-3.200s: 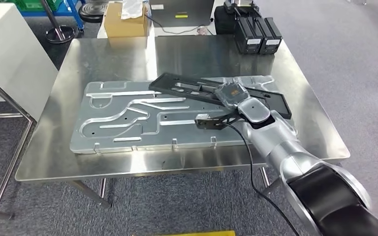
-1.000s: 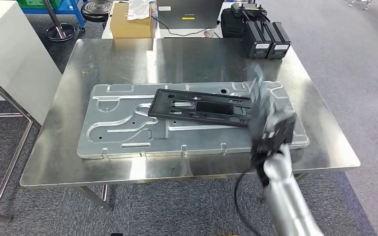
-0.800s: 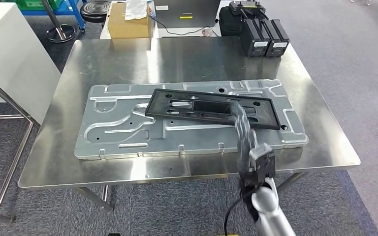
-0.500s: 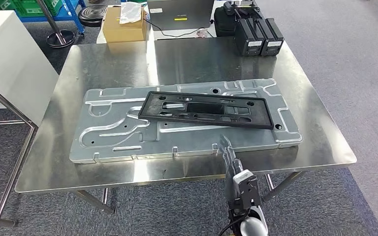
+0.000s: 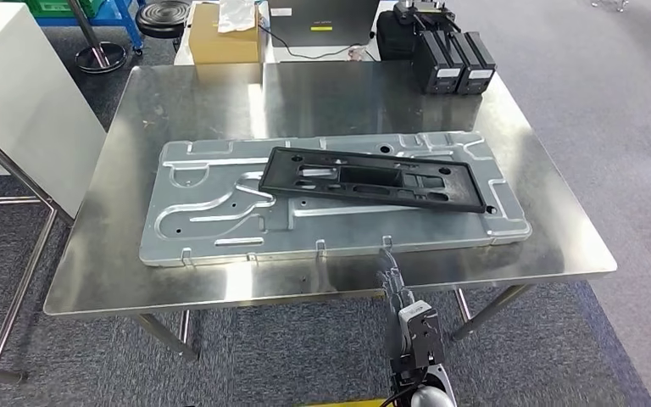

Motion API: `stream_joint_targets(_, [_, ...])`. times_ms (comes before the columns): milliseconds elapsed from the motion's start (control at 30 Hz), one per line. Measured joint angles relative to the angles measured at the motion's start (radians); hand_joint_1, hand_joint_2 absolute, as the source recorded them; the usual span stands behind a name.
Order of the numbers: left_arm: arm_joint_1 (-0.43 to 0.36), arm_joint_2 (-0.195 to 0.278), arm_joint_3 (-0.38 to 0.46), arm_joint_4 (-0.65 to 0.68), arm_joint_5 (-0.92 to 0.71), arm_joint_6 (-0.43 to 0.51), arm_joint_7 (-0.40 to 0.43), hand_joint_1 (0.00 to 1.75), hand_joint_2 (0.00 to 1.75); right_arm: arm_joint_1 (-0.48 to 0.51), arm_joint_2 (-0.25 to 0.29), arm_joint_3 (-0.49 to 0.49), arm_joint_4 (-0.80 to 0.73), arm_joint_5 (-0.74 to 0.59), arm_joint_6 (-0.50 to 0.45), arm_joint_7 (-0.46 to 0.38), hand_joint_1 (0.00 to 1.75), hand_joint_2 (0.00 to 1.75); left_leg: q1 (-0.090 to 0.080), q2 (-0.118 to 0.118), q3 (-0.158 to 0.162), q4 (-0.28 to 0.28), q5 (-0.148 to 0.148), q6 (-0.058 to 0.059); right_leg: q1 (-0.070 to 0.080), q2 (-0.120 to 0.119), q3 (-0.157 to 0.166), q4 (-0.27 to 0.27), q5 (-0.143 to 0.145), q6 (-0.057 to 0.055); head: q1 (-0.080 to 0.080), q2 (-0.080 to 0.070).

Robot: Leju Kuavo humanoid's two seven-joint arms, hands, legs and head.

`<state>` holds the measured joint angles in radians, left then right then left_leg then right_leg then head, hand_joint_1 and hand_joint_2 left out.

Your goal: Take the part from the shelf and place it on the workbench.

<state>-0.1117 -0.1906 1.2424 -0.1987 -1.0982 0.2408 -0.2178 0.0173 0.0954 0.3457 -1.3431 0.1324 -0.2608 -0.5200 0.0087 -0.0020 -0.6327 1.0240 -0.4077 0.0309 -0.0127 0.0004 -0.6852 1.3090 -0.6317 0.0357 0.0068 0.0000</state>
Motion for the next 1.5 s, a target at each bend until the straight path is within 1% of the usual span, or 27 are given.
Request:
stream_joint_targets(33, [0.000, 0.001, 0.000, 0.000, 0.000, 0.000, 0.000, 0.00, 0.00, 0.000, 0.000, -0.003, 0.008, -0.002, -0.002, 0.000, 0.00, 0.00, -0.003, 0.000, -0.010, 0.000, 0.008, 0.000, 0.001, 0.000, 0.026, -0.024, 0.014, -0.004, 0.000, 0.000])
stream_joint_targets(133, [0.000, 0.003, 0.000, 0.000, -0.006, 0.001, 0.002, 0.00, 0.00, -0.003, 0.000, -0.013, 0.030, -0.005, -0.010, 0.001, 0.00, 0.00, -0.009, -0.002, -0.031, -0.001, 0.032, -0.005, 0.010, -0.001, 0.173, -0.232, 0.076, -0.028, -0.001, 0.000])
stream_joint_targets(200, [0.000, 0.004, 0.000, 0.000, -0.009, 0.001, 0.003, 0.00, 0.00, -0.005, 0.002, -0.022, 0.049, -0.008, -0.016, 0.000, 0.00, 0.00, -0.008, -0.002, -0.034, -0.007, 0.049, -0.014, 0.019, -0.002, 0.215, -0.308, 0.090, -0.039, 0.000, 0.000])
stream_joint_targets(300, [0.001, 0.006, 0.000, 0.000, -0.013, 0.002, 0.004, 0.00, 0.00, -0.005, 0.005, -0.036, 0.080, -0.016, -0.026, 0.000, 0.00, 0.00, -0.006, -0.002, -0.035, -0.018, 0.066, -0.033, 0.020, -0.003, 0.203, -0.325, 0.119, -0.051, 0.001, 0.000])
stream_joint_targets(333, [0.002, 0.007, 0.000, 0.000, -0.015, 0.003, 0.004, 0.00, 0.00, -0.005, 0.007, -0.040, 0.089, -0.019, -0.028, 0.000, 0.00, 0.00, -0.006, -0.002, -0.042, -0.005, 0.044, -0.038, 0.016, -0.005, 0.195, -0.330, 0.133, -0.058, 0.001, 0.000])
stream_joint_targets(433, [0.002, 0.012, 0.000, 0.000, -0.019, 0.003, 0.004, 0.00, 0.00, -0.002, 0.013, -0.050, 0.118, -0.028, -0.029, 0.000, 0.00, 0.00, -0.003, -0.002, -0.086, 0.150, -0.105, -0.049, 0.012, -0.007, 0.157, -0.336, 0.171, -0.068, -0.004, 0.000])
stream_joint_targets(467, [0.002, 0.013, 0.000, 0.000, -0.020, 0.003, 0.003, 0.00, 0.00, 0.000, 0.014, -0.053, 0.128, -0.032, -0.030, 0.000, 0.00, 0.00, -0.002, -0.002, -0.098, 0.217, -0.141, -0.052, 0.012, -0.008, 0.141, -0.335, 0.181, -0.067, -0.004, 0.000])
stream_joint_targets(500, [0.002, 0.014, 0.000, 0.000, -0.021, 0.003, 0.002, 0.00, 0.00, 0.001, 0.015, -0.056, 0.137, -0.036, -0.030, -0.001, 0.00, 0.00, -0.002, -0.002, -0.099, 0.266, -0.154, -0.054, 0.012, -0.009, 0.125, -0.333, 0.192, -0.065, -0.004, 0.000])
stream_joint_targets(533, [0.002, 0.016, 0.000, 0.000, -0.022, 0.003, 0.001, 0.00, 0.00, 0.002, 0.015, -0.059, 0.147, -0.041, -0.029, -0.001, 0.00, 0.00, -0.001, -0.002, -0.084, 0.284, -0.144, -0.056, 0.012, -0.010, 0.109, -0.330, 0.203, -0.063, -0.004, 0.000])
stream_joint_targets(567, [0.002, 0.018, 0.000, 0.000, -0.023, 0.003, 0.000, 0.00, 0.00, 0.002, 0.015, -0.063, 0.158, -0.046, -0.028, -0.001, 0.00, 0.00, 0.001, -0.002, -0.049, 0.260, -0.119, -0.057, 0.011, -0.010, 0.094, -0.325, 0.211, -0.060, -0.004, 0.000])
stream_joint_targets(633, [0.000, 0.021, -0.001, 0.000, -0.025, 0.004, -0.001, 0.00, 0.00, 0.001, 0.016, -0.072, 0.178, -0.055, -0.023, -0.002, 0.00, 0.00, 0.002, -0.009, 0.067, 0.124, -0.091, -0.054, 0.011, -0.006, 0.066, -0.310, 0.224, -0.051, -0.004, 0.000])
stream_joint_targets(667, [-0.002, 0.022, -0.001, 0.000, -0.027, 0.004, -0.001, 0.00, 0.00, -0.001, 0.017, -0.077, 0.187, -0.058, -0.022, -0.002, 0.00, 0.00, 0.001, -0.014, 0.120, 0.053, -0.098, -0.050, 0.012, -0.003, 0.056, -0.301, 0.229, -0.045, -0.004, 0.000])
stream_joint_targets(733, [-0.003, 0.023, -0.002, 0.000, -0.028, 0.004, -0.001, 0.00, 0.00, -0.007, 0.020, -0.087, 0.207, -0.065, -0.019, -0.003, 0.00, 0.00, -0.002, -0.019, 0.168, -0.023, -0.121, -0.041, 0.014, 0.003, 0.045, -0.290, 0.241, -0.035, -0.003, 0.000])
stream_joint_targets(800, [-0.004, 0.023, -0.002, 0.000, -0.029, 0.005, -0.001, 0.00, 0.00, -0.011, 0.023, -0.099, 0.230, -0.073, -0.014, -0.003, 0.00, 0.00, -0.002, -0.008, 0.159, -0.027, -0.114, -0.026, 0.012, 0.009, 0.042, -0.288, 0.249, -0.024, -0.003, 0.000])
stream_joint_targets(833, [-0.005, 0.024, -0.003, 0.000, -0.029, 0.006, -0.001, 0.00, 0.00, -0.012, 0.023, -0.107, 0.244, -0.077, -0.011, -0.003, 0.00, 0.00, -0.001, -0.002, 0.151, -0.028, -0.105, -0.017, 0.010, 0.010, 0.035, -0.276, 0.233, -0.018, -0.001, 0.000])
stream_joint_targets(900, [-0.006, 0.024, -0.003, 0.000, -0.031, 0.008, 0.000, 0.00, 0.00, -0.019, 0.024, -0.124, 0.275, -0.087, -0.004, -0.003, 0.00, 0.00, 0.002, 0.012, 0.129, -0.030, -0.084, -0.001, 0.005, 0.010, 0.008, -0.203, 0.154, -0.005, 0.002, 0.000])
stream_joint_targets(967, [-0.006, 0.025, -0.004, 0.000, -0.033, 0.008, 0.002, 0.00, 0.00, -0.032, 0.024, -0.145, 0.315, -0.096, 0.004, -0.007, 0.00, 0.00, 0.001, 0.024, 0.103, -0.029, -0.064, 0.003, 0.001, 0.007, -0.024, -0.082, 0.066, 0.005, 0.004, 0.000])
stream_joint_targets(1000, [-0.006, 0.026, -0.004, 0.000, -0.034, 0.009, 0.002, 0.00, 0.00, -0.038, 0.024, -0.157, 0.340, -0.101, 0.009, -0.011, 0.00, 0.00, 0.000, 0.030, 0.090, -0.027, -0.054, 0.003, 0.000, 0.005, -0.029, -0.034, 0.051, 0.008, 0.004, 0.000])
stream_joint_targets(1067, [-0.006, 0.026, -0.005, 0.000, -0.036, 0.011, 0.003, 0.00, 0.00, -0.046, 0.025, -0.181, 0.387, -0.111, 0.021, -0.019, 0.00, 0.00, -0.001, 0.043, 0.065, -0.024, -0.037, 0.000, -0.001, 0.001, 0.010, -0.035, 0.084, 0.008, 0.004, 0.000])
stream_joint_targets(1100, [-0.006, 0.026, -0.005, 0.000, -0.035, 0.013, 0.004, 0.00, 0.00, -0.051, 0.025, -0.192, 0.411, -0.116, 0.027, -0.024, 0.00, 0.00, -0.002, 0.049, 0.056, -0.023, -0.030, -0.002, -0.001, -0.006, 0.055, -0.087, 0.112, 0.004, 0.004, 0.000])
stream_joint_targets(1167, [-0.004, 0.026, -0.005, 0.000, -0.032, 0.018, 0.004, 0.00, 0.00, -0.066, 0.025, -0.212, 0.455, -0.123, 0.039, -0.034, 0.00, 0.00, -0.005, 0.062, 0.044, -0.020, -0.019, -0.009, 0.007, -0.034, 0.159, -0.235, 0.128, -0.008, 0.004, 0.000])
stream_joint_targets(1233, [-0.003, 0.027, -0.005, 0.000, -0.028, 0.023, 0.002, 0.00, 0.00, -0.084, 0.026, -0.229, 0.505, -0.128, 0.050, -0.049, 0.00, 0.00, -0.006, 0.078, 0.042, -0.020, -0.007, -0.019, 0.016, -0.050, 0.207, -0.320, 0.120, -0.022, 0.003, 0.000])
stream_joint_targets(1300, [-0.003, 0.027, -0.005, 0.000, -0.026, 0.026, -0.001, 0.00, 0.00, -0.097, 0.027, -0.247, 0.561, -0.129, 0.055, -0.065, 0.00, 0.00, -0.005, 0.089, 0.039, -0.023, 0.004, -0.031, 0.017, -0.039, 0.200, -0.332, 0.133, -0.035, 0.004, 0.000])
stream_joint_targets(1333, [-0.003, 0.027, -0.004, 0.000, -0.026, 0.026, -0.002, 0.00, 0.00, -0.103, 0.027, -0.255, 0.588, -0.130, 0.057, -0.071, 0.00, 0.00, -0.004, 0.081, 0.033, -0.017, -0.005, -0.038, 0.015, -0.033, 0.193, -0.336, 0.144, -0.042, 0.005, 0.000])
stream_joint_targets(1400, [0.000, 0.028, -0.004, 0.000, -0.026, 0.027, -0.005, 0.00, 0.00, -0.116, 0.027, -0.272, 0.637, -0.133, 0.062, -0.078, 0.00, 0.00, -0.002, 0.045, 0.009, 0.045, -0.075, -0.047, 0.009, -0.019, 0.170, -0.342, 0.169, -0.055, 0.004, 0.000])
stream_joint_targets(1467, [0.003, 0.030, -0.004, 0.000, -0.026, 0.027, -0.008, 0.00, 0.00, -0.131, 0.028, -0.290, 0.684, -0.138, 0.064, -0.083, 0.00, 0.00, -0.001, 0.016, -0.024, 0.173, -0.171, -0.051, 0.012, -0.002, 0.140, -0.340, 0.192, -0.062, 0.002, 0.000])
stream_joint_targets(1500, [0.004, 0.031, -0.004, 0.000, -0.027, 0.027, -0.008, 0.00, 0.00, -0.135, 0.028, -0.299, 0.707, -0.140, 0.063, -0.085, 0.00, 0.00, -0.001, 0.011, -0.034, 0.229, -0.195, -0.051, 0.013, 0.007, 0.124, -0.338, 0.203, -0.062, 0.002, 0.000])
